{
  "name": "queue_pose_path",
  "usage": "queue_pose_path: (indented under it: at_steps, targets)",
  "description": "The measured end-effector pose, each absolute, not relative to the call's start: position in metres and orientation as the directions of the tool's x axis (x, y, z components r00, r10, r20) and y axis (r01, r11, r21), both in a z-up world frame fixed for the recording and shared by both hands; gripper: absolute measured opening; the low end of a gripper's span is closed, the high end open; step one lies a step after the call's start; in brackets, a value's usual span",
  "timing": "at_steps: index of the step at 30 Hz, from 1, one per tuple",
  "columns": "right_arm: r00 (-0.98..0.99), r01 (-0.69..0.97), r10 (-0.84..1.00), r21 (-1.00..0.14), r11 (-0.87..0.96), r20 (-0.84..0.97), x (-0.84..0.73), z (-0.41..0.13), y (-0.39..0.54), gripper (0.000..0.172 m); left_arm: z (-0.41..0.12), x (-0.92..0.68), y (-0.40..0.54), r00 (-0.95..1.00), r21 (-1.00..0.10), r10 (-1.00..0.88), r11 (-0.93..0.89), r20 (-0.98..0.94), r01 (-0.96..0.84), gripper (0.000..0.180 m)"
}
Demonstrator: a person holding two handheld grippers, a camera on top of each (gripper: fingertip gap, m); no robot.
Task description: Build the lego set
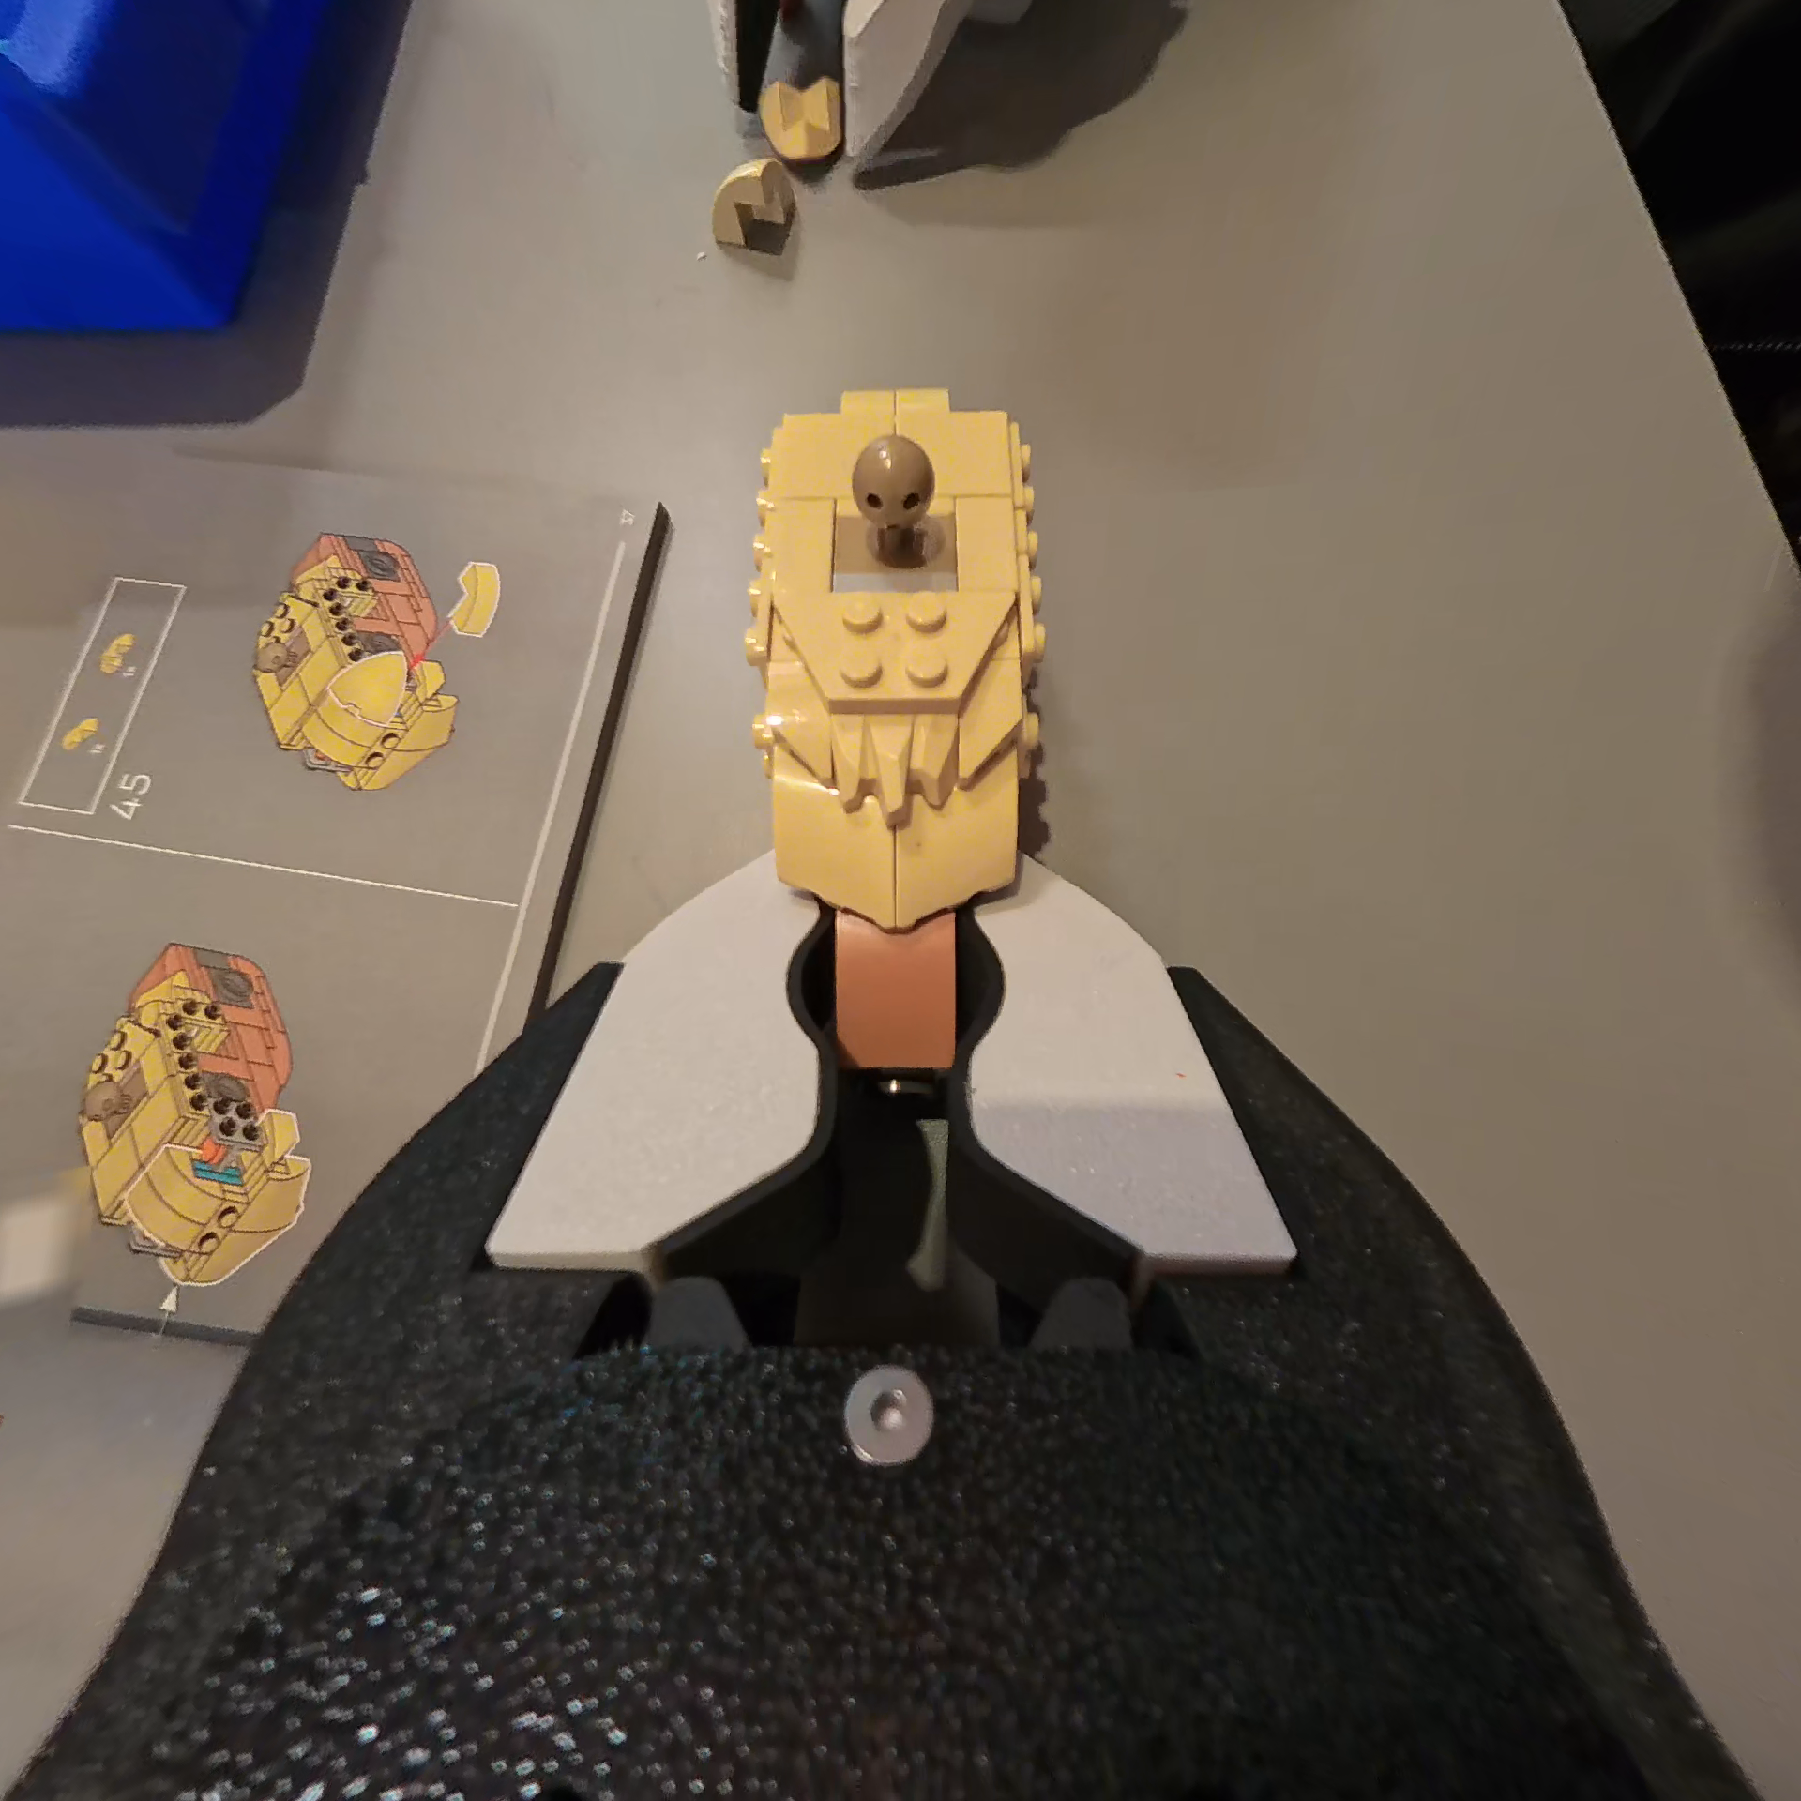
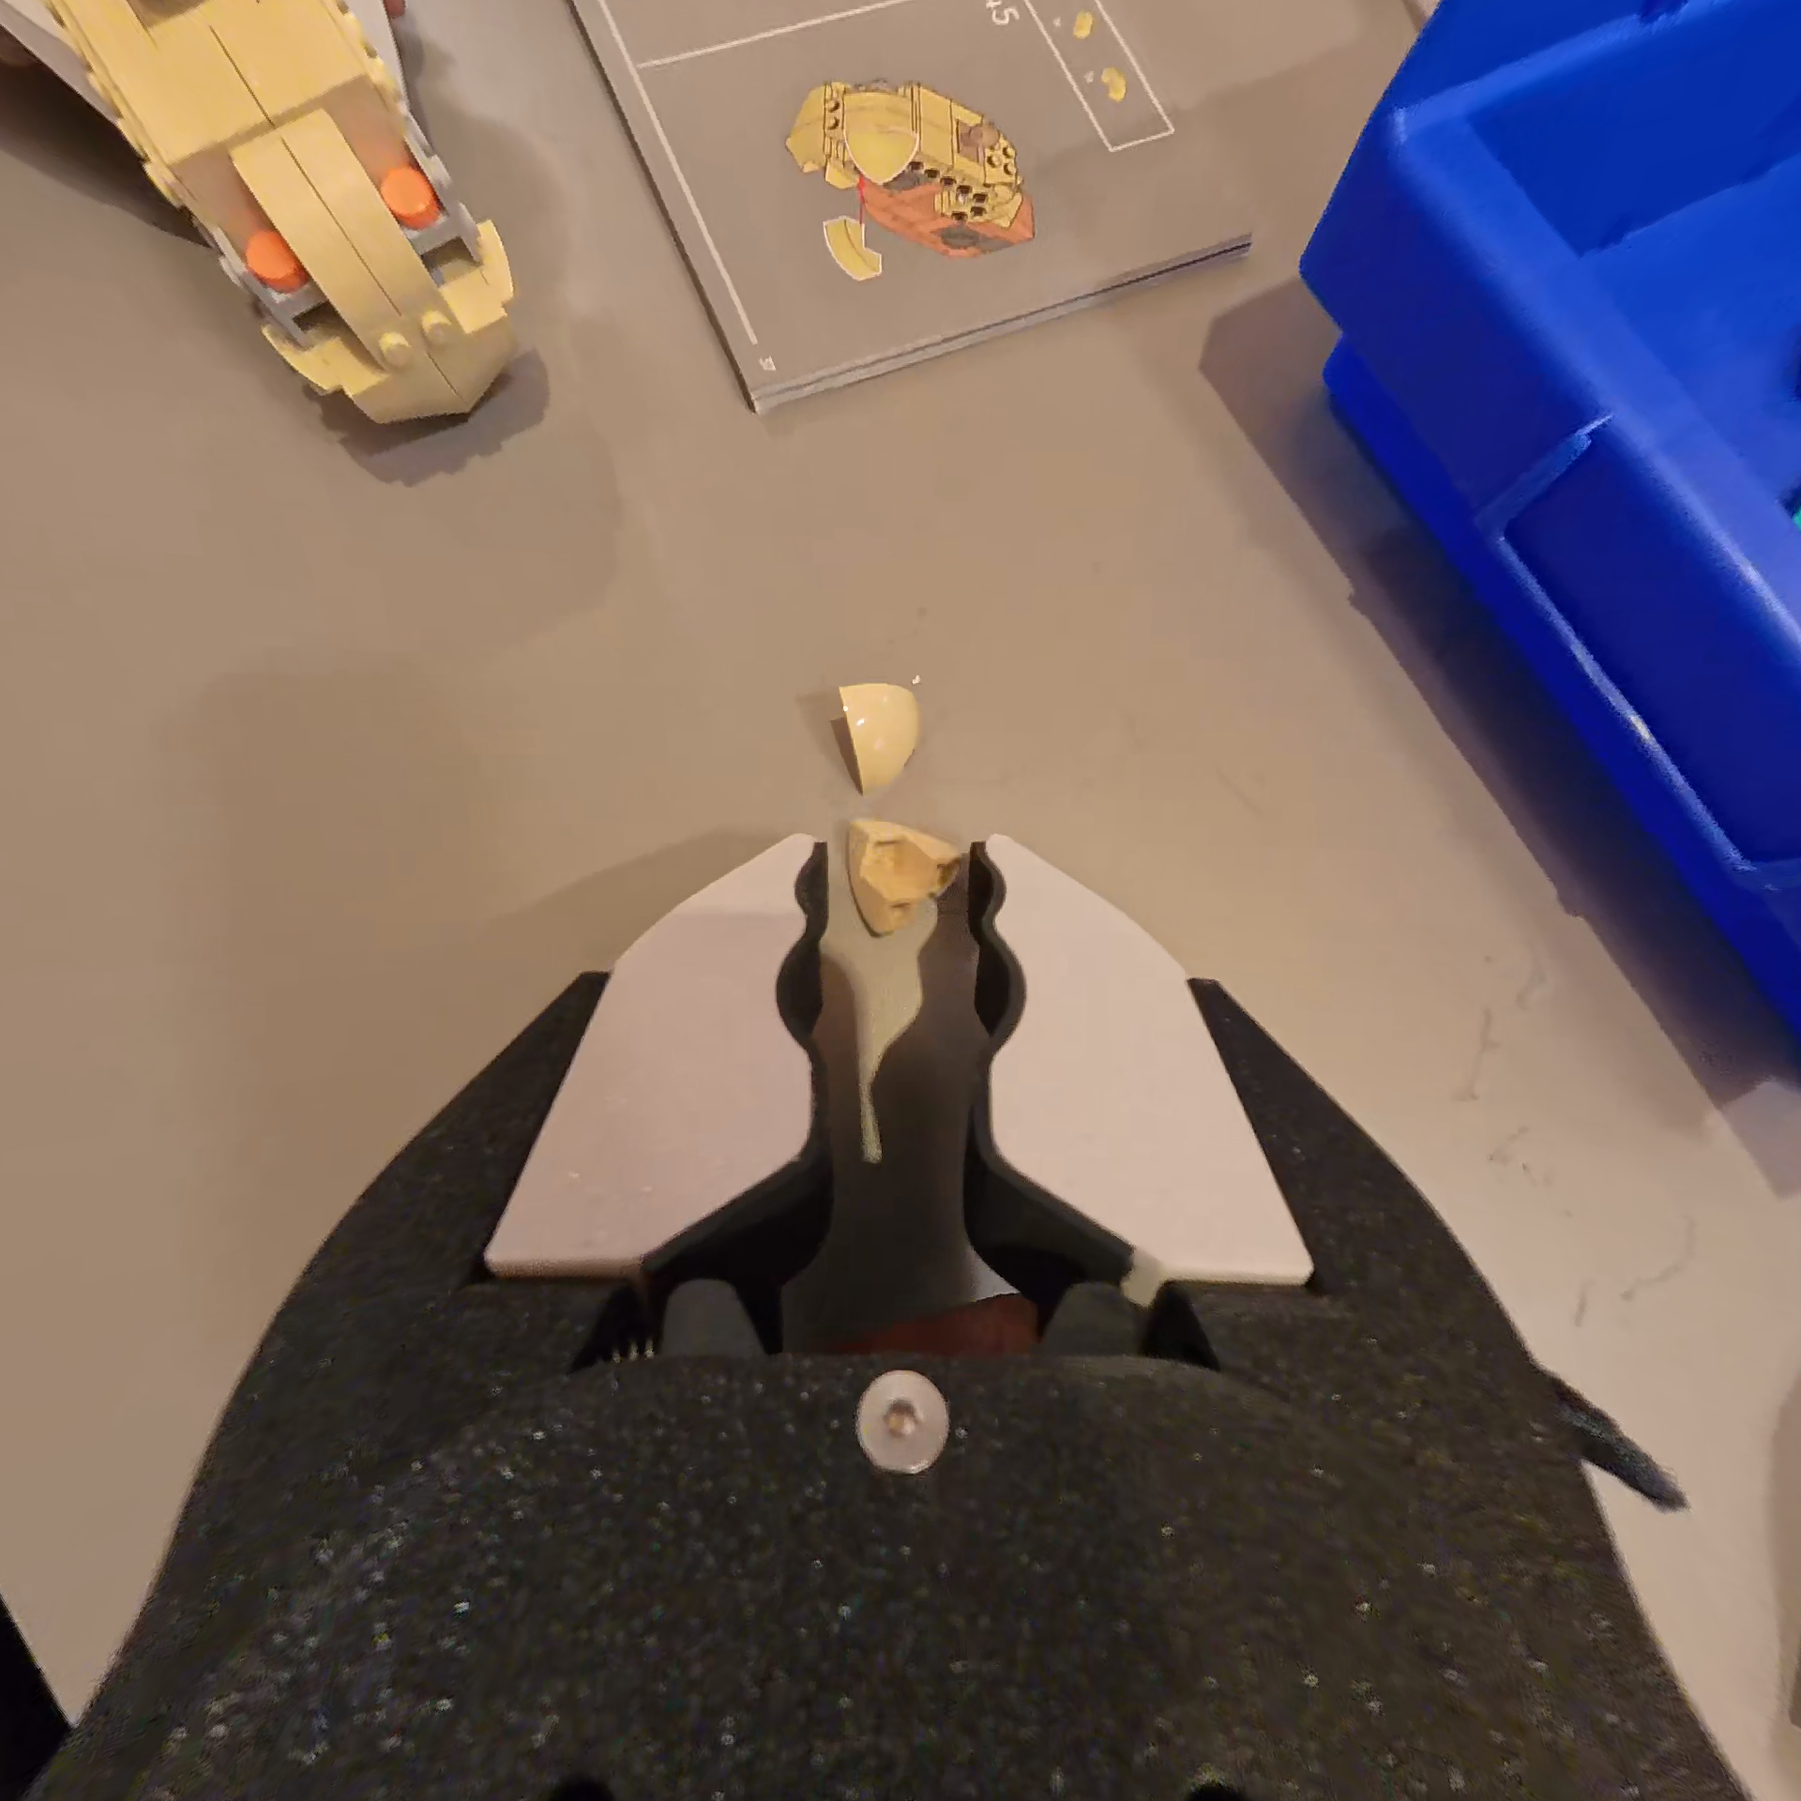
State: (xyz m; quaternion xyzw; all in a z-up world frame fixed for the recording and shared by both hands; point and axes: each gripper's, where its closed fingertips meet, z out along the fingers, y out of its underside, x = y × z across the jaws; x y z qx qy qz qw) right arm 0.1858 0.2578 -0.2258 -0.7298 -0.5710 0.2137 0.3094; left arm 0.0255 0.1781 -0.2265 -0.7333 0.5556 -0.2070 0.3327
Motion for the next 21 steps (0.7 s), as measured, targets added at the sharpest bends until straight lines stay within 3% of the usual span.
queue_pose_path:
  at_steps: [2, 21]
  targets:
    - [0.257, 0.697, 0.965, -0.700, -0.155, 0.043, 0.186, -0.225, 0.258, 0.019, -0.226, 0.026, 0.178, 0.294, -0.720, -0.953, -0.159, -0.066, -0.676, 0.019]
    - [0.260, 0.634, 0.965, -0.750, -0.189, -0.023, 0.187, -0.215, 0.246, 0.018, -0.214, 0.020, 0.165, 0.252, -0.761, -0.968, -0.155, -0.012, -0.629, 0.027]
